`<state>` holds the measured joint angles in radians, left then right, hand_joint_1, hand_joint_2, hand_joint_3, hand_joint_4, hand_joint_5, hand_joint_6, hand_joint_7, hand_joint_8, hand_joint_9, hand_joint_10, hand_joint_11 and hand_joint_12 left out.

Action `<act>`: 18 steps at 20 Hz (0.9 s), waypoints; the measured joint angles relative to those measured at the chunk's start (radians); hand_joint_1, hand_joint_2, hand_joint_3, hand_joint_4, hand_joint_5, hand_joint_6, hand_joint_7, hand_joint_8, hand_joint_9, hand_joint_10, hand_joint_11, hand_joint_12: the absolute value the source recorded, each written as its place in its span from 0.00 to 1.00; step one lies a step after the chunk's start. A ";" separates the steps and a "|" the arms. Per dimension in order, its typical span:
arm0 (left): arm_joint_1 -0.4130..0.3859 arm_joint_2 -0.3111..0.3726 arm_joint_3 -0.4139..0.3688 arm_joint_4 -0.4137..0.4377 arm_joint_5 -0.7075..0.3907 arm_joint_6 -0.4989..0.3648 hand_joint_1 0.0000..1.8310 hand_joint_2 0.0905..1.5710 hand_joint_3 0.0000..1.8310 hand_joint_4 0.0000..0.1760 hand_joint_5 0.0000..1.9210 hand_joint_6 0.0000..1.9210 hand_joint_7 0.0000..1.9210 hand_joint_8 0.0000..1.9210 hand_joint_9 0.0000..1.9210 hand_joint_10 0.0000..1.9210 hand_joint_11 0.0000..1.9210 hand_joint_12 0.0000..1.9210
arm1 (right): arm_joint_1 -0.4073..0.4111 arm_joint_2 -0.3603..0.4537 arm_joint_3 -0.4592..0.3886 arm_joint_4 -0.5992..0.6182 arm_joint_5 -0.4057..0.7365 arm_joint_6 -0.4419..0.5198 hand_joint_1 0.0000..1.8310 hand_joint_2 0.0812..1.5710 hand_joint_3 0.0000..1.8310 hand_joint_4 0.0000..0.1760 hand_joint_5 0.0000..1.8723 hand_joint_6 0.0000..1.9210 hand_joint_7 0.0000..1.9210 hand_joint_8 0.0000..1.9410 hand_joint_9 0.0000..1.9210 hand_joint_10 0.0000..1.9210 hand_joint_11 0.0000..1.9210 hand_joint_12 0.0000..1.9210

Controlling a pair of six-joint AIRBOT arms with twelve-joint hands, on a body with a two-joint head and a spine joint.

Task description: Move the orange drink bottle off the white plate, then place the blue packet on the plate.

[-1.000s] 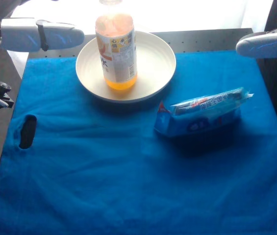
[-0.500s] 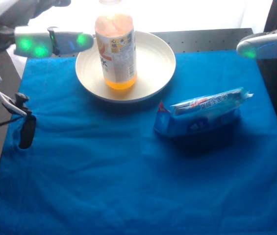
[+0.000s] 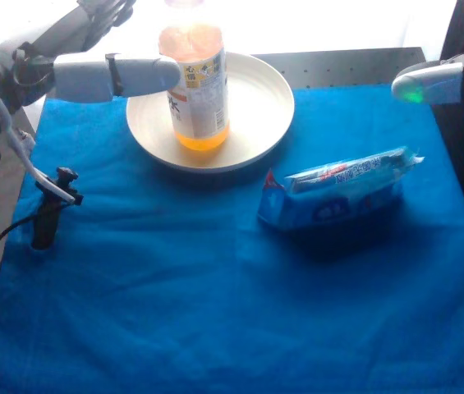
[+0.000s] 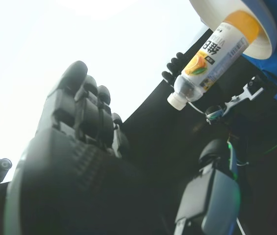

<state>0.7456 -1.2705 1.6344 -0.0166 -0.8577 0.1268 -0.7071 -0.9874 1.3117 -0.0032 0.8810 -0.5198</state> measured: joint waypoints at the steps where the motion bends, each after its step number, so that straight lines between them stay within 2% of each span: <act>1: 0.000 -0.004 0.003 -0.003 0.001 -0.005 0.34 0.42 0.00 0.62 0.00 0.00 0.04 0.01 0.03 0.01 0.04 0.07 | 0.000 -0.002 0.000 -0.002 0.000 0.000 0.35 0.44 0.00 0.86 0.02 0.00 0.12 0.00 0.12 0.00 0.00 0.50; 2: 0.000 -0.013 0.010 -0.003 0.002 -0.011 0.35 0.43 0.00 0.55 0.00 0.00 0.04 0.01 0.04 0.01 0.04 0.07 | 0.000 -0.006 0.001 -0.002 0.000 0.000 0.35 0.44 0.00 0.85 0.02 0.00 0.12 0.00 0.12 0.00 0.00 0.51; 3: 0.000 -0.018 0.013 -0.002 0.002 -0.013 0.35 0.43 0.00 0.45 0.00 0.00 0.04 0.01 0.04 0.01 0.04 0.07 | 0.000 -0.010 0.003 -0.001 0.001 0.000 0.35 0.44 0.00 0.87 0.02 0.00 0.12 0.00 0.12 0.00 0.00 0.49; 4: -0.001 -0.026 0.013 -0.003 0.002 -0.015 0.35 0.42 0.00 0.31 0.00 0.00 0.04 0.01 0.04 0.01 0.05 0.07 | 0.000 -0.013 0.003 -0.002 0.000 0.000 0.36 0.44 0.00 0.90 0.02 0.00 0.12 0.00 0.11 0.00 0.00 0.44; 5: -0.002 -0.029 0.016 0.000 0.002 -0.015 0.36 0.41 0.00 0.30 0.00 0.00 0.04 0.00 0.04 0.01 0.04 0.07 | 0.000 -0.014 0.003 -0.002 0.000 0.000 0.36 0.45 0.00 0.88 0.02 0.00 0.12 0.00 0.11 0.00 0.00 0.41; 6: -0.002 -0.039 0.017 0.001 0.002 -0.016 0.36 0.40 0.00 0.34 0.00 0.00 0.04 0.00 0.04 0.01 0.03 0.07 | 0.000 -0.014 0.003 -0.010 0.000 0.000 0.37 0.45 0.00 0.93 0.02 0.00 0.11 0.00 0.11 0.00 0.00 0.41; 7: -0.002 -0.048 0.025 0.006 0.001 -0.017 0.37 0.40 0.00 0.33 0.00 0.00 0.04 0.00 0.04 0.00 0.03 0.06 | 0.000 -0.014 0.003 -0.012 0.000 0.000 0.37 0.45 0.00 0.91 0.02 0.00 0.11 0.00 0.11 0.00 0.00 0.42; 8: -0.002 -0.055 0.027 0.006 0.002 -0.021 0.38 0.39 0.00 0.33 0.00 0.00 0.03 0.00 0.03 0.00 0.03 0.06 | 0.000 -0.014 0.003 -0.012 0.000 0.000 0.36 0.44 0.00 0.93 0.02 0.00 0.11 0.00 0.11 0.00 0.00 0.42; 11: -0.012 -0.073 0.039 0.016 0.005 -0.027 0.38 0.42 0.00 0.45 0.00 0.00 0.04 0.00 0.03 0.00 0.03 0.06 | 0.000 -0.014 0.003 -0.014 0.000 0.000 0.36 0.45 0.00 0.90 0.03 0.00 0.13 0.00 0.12 0.00 0.00 0.47; 13: -0.021 -0.074 0.040 0.018 0.006 -0.027 0.40 0.39 0.00 0.51 0.00 0.00 0.04 0.00 0.03 0.00 0.03 0.06 | 0.002 -0.016 0.003 -0.016 0.000 0.000 0.35 0.44 0.00 0.93 0.02 0.00 0.10 0.00 0.11 0.00 0.00 0.42; 14: -0.026 -0.080 0.046 0.017 0.003 -0.028 0.40 0.39 0.00 0.41 0.00 0.00 0.04 0.00 0.04 0.00 0.03 0.06 | 0.002 -0.016 0.003 -0.019 0.000 0.000 0.35 0.44 0.00 0.91 0.01 0.00 0.09 0.00 0.10 0.00 0.00 0.45; 15: -0.031 -0.085 0.050 0.015 0.003 -0.029 0.40 0.39 0.00 0.41 0.00 0.00 0.05 0.00 0.04 0.00 0.03 0.06 | 0.002 -0.016 0.003 -0.019 0.000 0.000 0.35 0.45 0.00 0.93 0.00 0.00 0.08 0.00 0.09 0.00 0.00 0.45; 16: -0.032 -0.089 0.051 0.016 0.005 -0.032 0.39 0.39 0.00 0.32 0.00 0.00 0.05 0.00 0.05 0.01 0.04 0.07 | 0.006 -0.017 0.003 -0.021 -0.001 0.000 0.35 0.45 0.00 0.93 0.00 0.00 0.08 0.00 0.09 0.00 0.00 0.47; 18: -0.037 -0.104 0.059 0.020 0.008 -0.039 0.41 0.41 0.00 0.32 0.00 0.00 0.05 0.00 0.05 0.00 0.04 0.07 | 0.006 -0.017 0.003 -0.019 0.001 0.000 0.35 0.46 0.00 0.93 0.00 0.00 0.08 0.00 0.09 0.00 0.00 0.42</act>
<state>0.7082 -1.3746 1.6932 0.0036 -0.8501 0.0879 -0.7006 -1.0042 1.3148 -0.0227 0.8818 -0.5194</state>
